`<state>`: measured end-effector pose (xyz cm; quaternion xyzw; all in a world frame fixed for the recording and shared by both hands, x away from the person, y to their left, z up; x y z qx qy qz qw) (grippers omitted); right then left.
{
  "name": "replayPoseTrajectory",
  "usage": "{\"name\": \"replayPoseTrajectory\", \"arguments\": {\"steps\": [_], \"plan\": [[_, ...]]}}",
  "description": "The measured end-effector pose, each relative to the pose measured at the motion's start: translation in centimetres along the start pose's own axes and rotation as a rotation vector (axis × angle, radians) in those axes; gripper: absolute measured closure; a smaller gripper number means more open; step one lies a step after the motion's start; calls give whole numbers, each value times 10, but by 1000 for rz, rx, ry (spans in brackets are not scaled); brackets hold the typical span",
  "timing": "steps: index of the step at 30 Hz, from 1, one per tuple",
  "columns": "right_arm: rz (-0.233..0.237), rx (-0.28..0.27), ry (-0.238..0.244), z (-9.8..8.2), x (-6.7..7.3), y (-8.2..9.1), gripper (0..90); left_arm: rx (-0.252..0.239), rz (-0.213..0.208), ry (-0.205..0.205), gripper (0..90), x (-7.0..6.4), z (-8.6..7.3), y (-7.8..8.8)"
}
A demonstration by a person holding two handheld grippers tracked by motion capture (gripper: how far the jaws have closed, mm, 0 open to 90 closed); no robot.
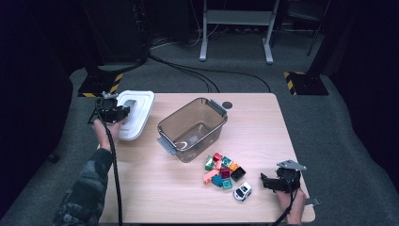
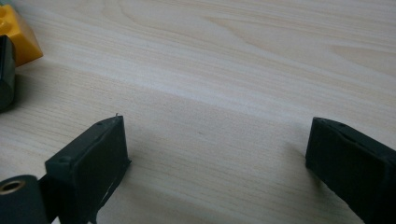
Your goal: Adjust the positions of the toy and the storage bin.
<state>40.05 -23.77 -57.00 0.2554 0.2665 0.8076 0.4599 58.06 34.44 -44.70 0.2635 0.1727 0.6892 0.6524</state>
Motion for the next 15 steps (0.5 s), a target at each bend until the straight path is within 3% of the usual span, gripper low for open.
{"name": "replayPoseTrajectory", "arguments": {"steps": [15], "plan": [[0, 0, -1, 0, 0, 0, 48, 106, 28, 36, 667, -2, -40, -35]]}}
Point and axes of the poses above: each handheld gripper's, and its own axes: y roughly backward along the jaws, z roughly out of its top, x roughly to its left, the point moved 6 cm from there along -y, roughly forward along the jaws, and after that the axes turned 14 degrees about z, right-handed, at the moved point
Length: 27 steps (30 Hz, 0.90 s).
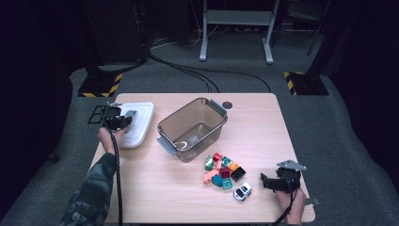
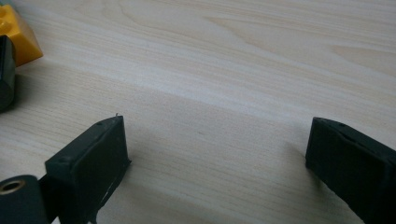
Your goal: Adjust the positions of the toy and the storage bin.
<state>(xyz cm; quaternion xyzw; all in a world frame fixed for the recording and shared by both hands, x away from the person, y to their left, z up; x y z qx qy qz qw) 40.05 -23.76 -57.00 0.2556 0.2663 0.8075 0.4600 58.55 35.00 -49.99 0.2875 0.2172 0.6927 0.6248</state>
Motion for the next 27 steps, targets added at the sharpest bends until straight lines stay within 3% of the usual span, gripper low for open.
{"name": "replayPoseTrajectory", "arguments": {"steps": [5, 15, 20, 21, 23, 25, 27], "plan": [[0, 0, 0, 0, 0, 0, 48, 17, 0, 17, 667, -2, -10, -10], [-1, 0, 0, 0, 0, 0, 48, 39, 11, -31, 658, -12, -22, -20], [-1, 0, 0, 0, 0, 0, 48, 59, 6, -43, 403, -10, -23, -15], [1, 0, -1, 0, 0, 0, 48, 62, 2, -44, 403, -9, -23, -13], [-1, 1, 1, 0, 0, 0, 48, 27, -10, -61, 287, -7, -23, -2], [0, 0, 0, 0, 0, 0, 48, 25, -20, -62, 225, -7, -23, 3], [-1, 0, 0, 0, 0, 0, 48, -10, -42, -84, 190, -8, -25, 18]]}}
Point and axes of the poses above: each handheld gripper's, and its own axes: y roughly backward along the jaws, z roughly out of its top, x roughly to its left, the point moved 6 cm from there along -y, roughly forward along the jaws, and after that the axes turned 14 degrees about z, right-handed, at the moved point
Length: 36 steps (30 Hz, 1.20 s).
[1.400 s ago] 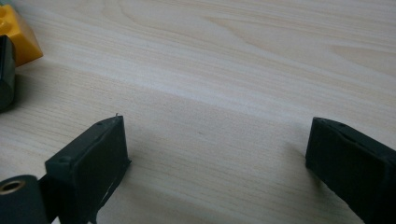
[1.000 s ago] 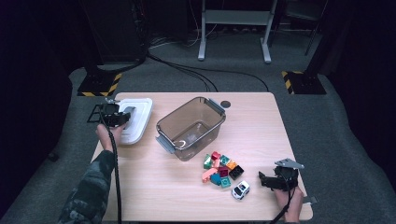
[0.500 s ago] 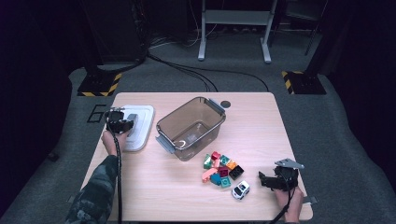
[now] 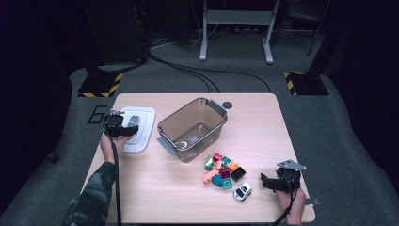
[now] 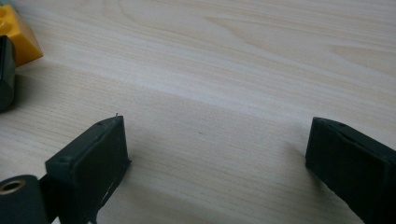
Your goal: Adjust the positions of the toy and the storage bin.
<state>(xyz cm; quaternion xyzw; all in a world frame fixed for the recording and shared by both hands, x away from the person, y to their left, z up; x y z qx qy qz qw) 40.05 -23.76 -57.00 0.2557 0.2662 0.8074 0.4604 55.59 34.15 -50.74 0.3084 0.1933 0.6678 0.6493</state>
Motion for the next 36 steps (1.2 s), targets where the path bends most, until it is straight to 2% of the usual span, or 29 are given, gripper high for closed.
{"name": "replayPoseTrajectory", "arguments": {"steps": [1, 2, 5, 6, 9, 11, 18, 23, 25, 26, 27, 28, 29, 30, 35, 36], "plan": [[0, 0, 0, 0, 0, 0, 48, 0, 0, 0, 170, 0, 0, 0], [0, 0, 1, 0, 0, 0, 48, -15, -23, -15, 157, -1, -1, 10], [0, 0, 0, 0, 0, 0, 49, -42, -36, -17, 149, -4, -2, 20], [0, 0, 2, 0, 0, 0, 49, -58, -48, -38, 144, -6, -2, 29], [0, 0, 1, 0, 0, 0, 49, -73, -53, -62, 135, -9, -2, 37], [0, 1, 1, 0, 0, 0, 49, -88, -77, -76, 109, -15, -3, 49], [-1, 0, 1, 0, 0, 0, 49, -104, -123, -140, 77, -29, -10, 74], [0, 1, 1, 0, 0, 0, 49, -122, -162, -185, 64, -42, -24, 90], [0, 0, 0, 0, 0, 0, 49, -126, -164, -190, 62, -44, -26, 92], [0, 0, 1, 0, 0, 0, 49, -130, -185, -197, 63, -48, -32, 95], [0, 0, 0, 0, 0, 0, 49, -130, -185, -197, 61, -48, -32, 95], [0, 0, 0, 0, 0, 0, 49, -135, -199, -211, 60, -55, -39, 100], [0, 1, 2, 0, 0, 0, 49, -135, -199, -211, 60, -55, -39, 100], [0, 0, -1, 0, 0, 0, 49, -142, -215, -228, 60, -61, -44, 104], [0, 0, 1, 0, 0, 0, 49, -151, -250, -256, 60, -74, -55, 114], [1, 0, -1, 0, 0, 0, 49, -154, -265, -273, 61, -81, -62, 117]]}}
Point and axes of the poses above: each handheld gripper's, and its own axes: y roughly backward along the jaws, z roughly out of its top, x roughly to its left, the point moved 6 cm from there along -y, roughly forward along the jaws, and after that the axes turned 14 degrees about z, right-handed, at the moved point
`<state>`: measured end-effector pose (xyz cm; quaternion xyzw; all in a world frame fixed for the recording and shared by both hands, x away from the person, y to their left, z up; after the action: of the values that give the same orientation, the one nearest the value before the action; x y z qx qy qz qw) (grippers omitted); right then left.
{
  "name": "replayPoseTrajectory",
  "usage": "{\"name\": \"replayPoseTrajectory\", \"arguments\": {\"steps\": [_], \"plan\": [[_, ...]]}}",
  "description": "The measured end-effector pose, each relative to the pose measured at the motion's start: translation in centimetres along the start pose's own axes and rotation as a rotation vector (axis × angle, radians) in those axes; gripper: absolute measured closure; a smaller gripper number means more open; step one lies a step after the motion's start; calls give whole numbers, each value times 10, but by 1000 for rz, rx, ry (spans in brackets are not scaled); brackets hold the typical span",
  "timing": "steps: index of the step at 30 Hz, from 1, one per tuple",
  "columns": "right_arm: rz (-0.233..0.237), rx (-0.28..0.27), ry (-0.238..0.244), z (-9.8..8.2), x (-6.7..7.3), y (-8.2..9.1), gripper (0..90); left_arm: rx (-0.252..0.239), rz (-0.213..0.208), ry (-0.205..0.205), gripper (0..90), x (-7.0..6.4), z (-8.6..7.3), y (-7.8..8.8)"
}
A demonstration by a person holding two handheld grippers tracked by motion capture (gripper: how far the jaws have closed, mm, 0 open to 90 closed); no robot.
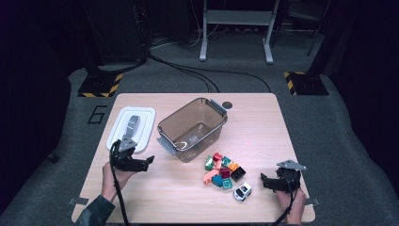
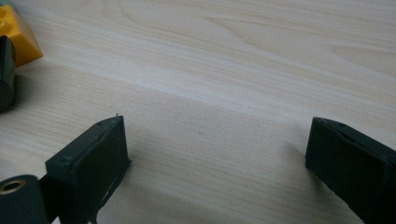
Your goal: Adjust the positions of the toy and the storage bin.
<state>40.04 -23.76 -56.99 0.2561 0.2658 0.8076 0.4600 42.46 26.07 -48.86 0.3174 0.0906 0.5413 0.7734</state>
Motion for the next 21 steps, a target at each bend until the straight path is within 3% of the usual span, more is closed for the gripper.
{"name": "replayPoseTrajectory", "arguments": {"steps": [13, 16, 21], "plan": [[-1, 0, 0, 0, 0, 0, 49, -19, -78, -48, 63, -44, -17, 11], [-1, 0, 1, 0, 0, 0, 50, -6, -107, -62, 62, -57, -24, 8], [-2, 0, 0, 0, 0, 0, 50, 10, -121, -72, 60, -66, -34, 0]]}}
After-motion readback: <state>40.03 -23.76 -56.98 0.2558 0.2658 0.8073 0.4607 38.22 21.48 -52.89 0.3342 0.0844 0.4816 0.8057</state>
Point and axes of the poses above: each handheld gripper's, and its own axes: y roughly backward along the jaws, z roughly out of its top, x roughly to its left, the point moved 6 cm from there along -y, roughly forward along the jaws, and after that the axes turned 14 degrees about z, right-handed, at the moved point
